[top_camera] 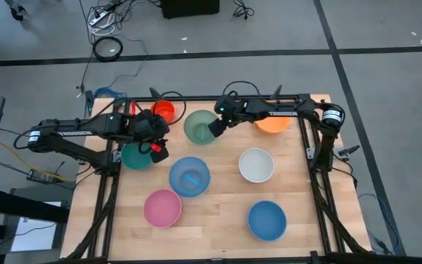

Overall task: Nest bowls inside each other
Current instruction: Stack the light green bowl on top of the light blue bowl

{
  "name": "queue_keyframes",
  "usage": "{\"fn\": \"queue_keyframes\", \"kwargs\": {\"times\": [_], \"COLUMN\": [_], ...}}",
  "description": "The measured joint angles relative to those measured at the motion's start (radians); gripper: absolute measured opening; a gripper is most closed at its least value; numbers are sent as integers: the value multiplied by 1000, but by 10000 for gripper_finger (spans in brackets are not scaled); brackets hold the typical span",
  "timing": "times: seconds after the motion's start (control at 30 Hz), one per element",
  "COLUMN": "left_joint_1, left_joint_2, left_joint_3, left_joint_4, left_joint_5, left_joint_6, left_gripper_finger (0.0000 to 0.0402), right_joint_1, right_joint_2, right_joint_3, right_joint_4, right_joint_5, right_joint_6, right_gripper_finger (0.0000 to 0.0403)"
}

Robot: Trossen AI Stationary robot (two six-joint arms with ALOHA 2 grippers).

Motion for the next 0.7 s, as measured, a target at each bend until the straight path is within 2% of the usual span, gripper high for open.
{"fn": "queue_keyframes", "kwargs": {"times": [0.7], "left_joint_1": [0], "left_joint_2": [1], "left_joint_3": [-1], "left_joint_4": [-4], "left_joint_5": [2], "left_joint_6": [-22], "left_gripper_finger": [182], "right_joint_1": [-16], "right_joint_2": [117], "right_joint_3": [-1], "right_joint_4": [103], "right_joint_5": [24], "right_joint_6": [-1], "right_gripper_finger": [188]}}
